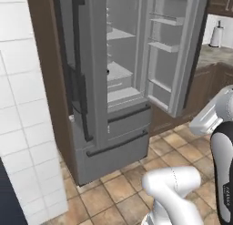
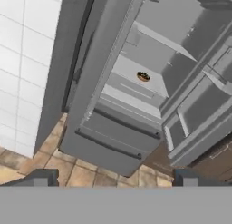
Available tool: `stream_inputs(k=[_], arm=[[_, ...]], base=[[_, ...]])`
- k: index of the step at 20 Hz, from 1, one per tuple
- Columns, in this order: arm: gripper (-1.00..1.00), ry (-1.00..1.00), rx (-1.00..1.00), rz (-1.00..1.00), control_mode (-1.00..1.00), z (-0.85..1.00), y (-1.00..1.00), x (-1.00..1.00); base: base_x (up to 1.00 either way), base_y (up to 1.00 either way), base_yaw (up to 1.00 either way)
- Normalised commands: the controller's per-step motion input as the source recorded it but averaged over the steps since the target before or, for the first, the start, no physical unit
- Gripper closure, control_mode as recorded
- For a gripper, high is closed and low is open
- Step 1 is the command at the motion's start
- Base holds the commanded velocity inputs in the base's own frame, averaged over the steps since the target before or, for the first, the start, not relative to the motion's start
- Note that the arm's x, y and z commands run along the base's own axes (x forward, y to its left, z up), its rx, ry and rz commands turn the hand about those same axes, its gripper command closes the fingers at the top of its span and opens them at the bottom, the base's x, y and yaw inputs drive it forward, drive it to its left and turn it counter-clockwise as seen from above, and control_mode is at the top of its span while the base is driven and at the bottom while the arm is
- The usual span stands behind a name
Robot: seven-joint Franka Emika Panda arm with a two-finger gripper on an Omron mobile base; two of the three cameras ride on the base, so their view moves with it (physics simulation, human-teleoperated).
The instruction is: Take the cake and donut from the fridge and place them on the empty tray on the dining counter.
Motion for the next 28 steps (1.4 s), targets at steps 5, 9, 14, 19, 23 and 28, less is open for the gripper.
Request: stream_inputs(k=[5, 9, 14, 19, 23, 28], arm=[[-1.00, 0.00, 0.00, 0.00, 1.00, 0.00, 0.00, 0.00], [-1.00, 0.00, 0.00, 0.00, 1.00, 0.00, 0.00, 0.00], [-1.00, 0.00, 0.00, 0.00, 1.00, 0.00, 0.00, 0.00], [-1.00, 0.00, 0.00, 0.00, 1.00, 0.00, 0.00, 0.00], [-1.00, 0.00, 0.00, 0.00, 1.00, 0.00, 0.00, 0.00], [-1.00, 0.00, 0.00, 0.00, 1.00, 0.00, 0.00, 0.00]], base=[[0.51, -0.17, 0.55], [0.09, -0.78, 0.39], [0.01, -0.86, 0.33], [0.44, 0.08, 0.12], [0.71, 0.69, 0.00], [0.72, 0.15, 0.00]])
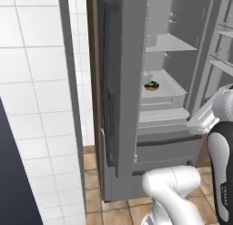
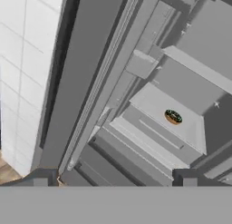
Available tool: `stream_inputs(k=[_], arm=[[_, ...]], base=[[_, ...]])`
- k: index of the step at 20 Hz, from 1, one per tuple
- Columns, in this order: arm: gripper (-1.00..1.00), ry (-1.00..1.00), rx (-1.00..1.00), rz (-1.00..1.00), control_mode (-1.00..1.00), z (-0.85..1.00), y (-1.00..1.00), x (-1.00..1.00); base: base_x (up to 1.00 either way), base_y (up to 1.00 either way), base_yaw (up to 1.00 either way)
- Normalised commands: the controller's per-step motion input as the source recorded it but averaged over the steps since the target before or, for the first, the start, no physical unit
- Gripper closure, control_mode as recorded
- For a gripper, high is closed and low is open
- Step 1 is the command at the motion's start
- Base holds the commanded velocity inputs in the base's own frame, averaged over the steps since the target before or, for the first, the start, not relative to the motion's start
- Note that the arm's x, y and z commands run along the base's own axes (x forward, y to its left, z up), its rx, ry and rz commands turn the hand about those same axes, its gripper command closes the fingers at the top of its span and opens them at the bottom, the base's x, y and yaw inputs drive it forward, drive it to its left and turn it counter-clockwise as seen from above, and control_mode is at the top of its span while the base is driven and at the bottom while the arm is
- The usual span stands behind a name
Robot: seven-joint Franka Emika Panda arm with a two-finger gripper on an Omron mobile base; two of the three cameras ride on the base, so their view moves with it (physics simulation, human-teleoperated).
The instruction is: Take the cake and donut from the fridge and place them on the empty tray on the dining counter.
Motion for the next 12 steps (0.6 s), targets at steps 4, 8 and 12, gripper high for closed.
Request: stream_inputs(k=[4, 8, 12], arm=[[-1.00, 0.00, 0.00, 0.00, 1.00, 0.00, 0.00, 0.00], [-1.00, 0.00, 0.00, 0.00, 1.00, 0.00, 0.00, 0.00], [-1.00, 0.00, 0.00, 0.00, 1.00, 0.00, 0.00, 0.00]], base=[[0.21, -0.54, 0.01], [0.09, -0.55, 0.02], [0.46, -0.20, 0.02]])
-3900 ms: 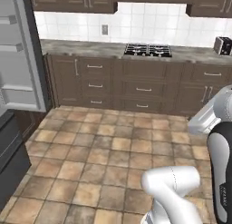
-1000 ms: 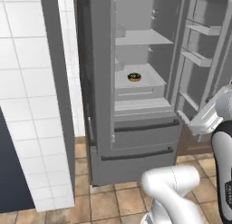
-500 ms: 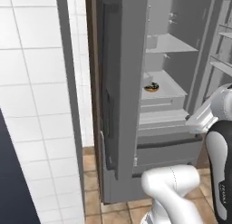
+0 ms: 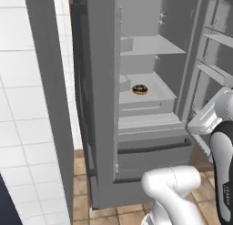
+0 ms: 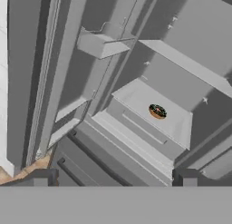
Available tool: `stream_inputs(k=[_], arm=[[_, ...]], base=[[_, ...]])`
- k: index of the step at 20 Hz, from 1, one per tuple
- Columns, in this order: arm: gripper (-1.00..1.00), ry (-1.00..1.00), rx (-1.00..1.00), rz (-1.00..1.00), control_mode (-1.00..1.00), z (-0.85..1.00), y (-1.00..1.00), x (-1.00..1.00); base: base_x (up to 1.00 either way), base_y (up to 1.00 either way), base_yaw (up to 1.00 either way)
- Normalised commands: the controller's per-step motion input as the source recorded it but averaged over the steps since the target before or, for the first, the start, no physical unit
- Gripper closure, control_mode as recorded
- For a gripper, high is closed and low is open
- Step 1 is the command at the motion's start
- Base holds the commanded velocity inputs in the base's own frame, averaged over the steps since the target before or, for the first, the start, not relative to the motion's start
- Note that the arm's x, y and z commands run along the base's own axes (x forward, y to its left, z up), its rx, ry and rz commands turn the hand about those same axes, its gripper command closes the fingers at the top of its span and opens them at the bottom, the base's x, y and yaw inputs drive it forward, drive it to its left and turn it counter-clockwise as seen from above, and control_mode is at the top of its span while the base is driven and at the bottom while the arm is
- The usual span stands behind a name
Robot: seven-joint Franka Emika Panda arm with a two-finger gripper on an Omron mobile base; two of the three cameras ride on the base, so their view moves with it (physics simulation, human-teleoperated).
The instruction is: Take the cake and donut from the fridge and place them on the empty tray on the dining counter.
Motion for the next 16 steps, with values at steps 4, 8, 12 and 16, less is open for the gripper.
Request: stream_inputs(k=[4, 8, 12, 16], arm=[[-1.00, 0.00, 0.00, 0.00, 1.00, 0.00, 0.00, 0.00], [-1.00, 0.00, 0.00, 0.00, 1.00, 0.00, 0.00, 0.00], [-1.00, 0.00, 0.00, 0.00, 1.00, 0.00, 0.00, 0.00], [-1.00, 0.00, 0.00, 0.00, 1.00, 0.00, 0.00, 0.00]], base=[[1.00, 0.34, 0.04], [1.00, -0.05, 0.03], [1.00, -0.16, 0.02], [0.88, -0.16, 0.02]])
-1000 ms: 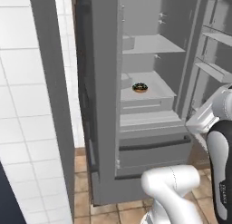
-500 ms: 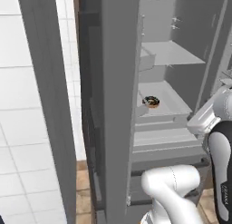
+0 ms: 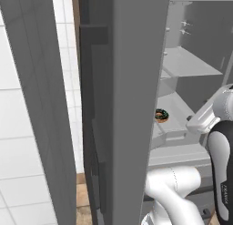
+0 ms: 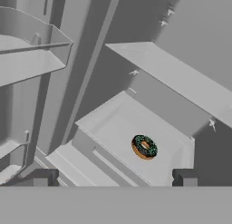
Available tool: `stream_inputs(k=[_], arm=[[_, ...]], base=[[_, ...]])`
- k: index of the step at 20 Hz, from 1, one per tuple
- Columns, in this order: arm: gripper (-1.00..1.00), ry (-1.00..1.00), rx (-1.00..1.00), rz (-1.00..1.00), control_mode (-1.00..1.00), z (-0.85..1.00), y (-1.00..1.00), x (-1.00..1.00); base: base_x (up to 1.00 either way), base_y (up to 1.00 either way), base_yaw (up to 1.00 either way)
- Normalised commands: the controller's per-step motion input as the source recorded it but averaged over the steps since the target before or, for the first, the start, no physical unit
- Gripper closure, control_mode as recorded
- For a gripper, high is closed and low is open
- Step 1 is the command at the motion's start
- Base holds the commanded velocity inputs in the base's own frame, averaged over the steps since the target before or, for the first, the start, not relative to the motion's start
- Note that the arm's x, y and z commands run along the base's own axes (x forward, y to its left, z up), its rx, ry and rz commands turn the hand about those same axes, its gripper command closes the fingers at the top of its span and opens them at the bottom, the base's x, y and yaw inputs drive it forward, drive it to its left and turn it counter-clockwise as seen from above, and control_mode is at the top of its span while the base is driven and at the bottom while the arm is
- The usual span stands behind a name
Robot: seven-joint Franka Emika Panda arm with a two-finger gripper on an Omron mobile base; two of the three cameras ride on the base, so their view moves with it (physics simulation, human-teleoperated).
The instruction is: Take the cake and donut from the fridge and place them on the empty tray on the dining counter.
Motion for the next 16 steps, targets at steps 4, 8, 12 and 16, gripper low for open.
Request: stream_inputs(k=[4, 8, 12, 16], arm=[[-1.00, 0.00, 0.00, 0.00, 1.00, 0.00, 0.00, 0.00], [-1.00, 0.00, 0.00, 0.00, 1.00, 0.00, 0.00, 0.00], [-1.00, 0.00, 0.00, 0.00, 1.00, 0.00, 0.00, 0.00], [-1.00, 0.09, 0.00, -0.04, -1.00, -0.13, -0.10, 0.00]], base=[[0.35, 0.00, 0.00], [0.29, 0.00, 0.00], [0.04, -0.01, 0.00], [0.00, -0.04, -0.01]])
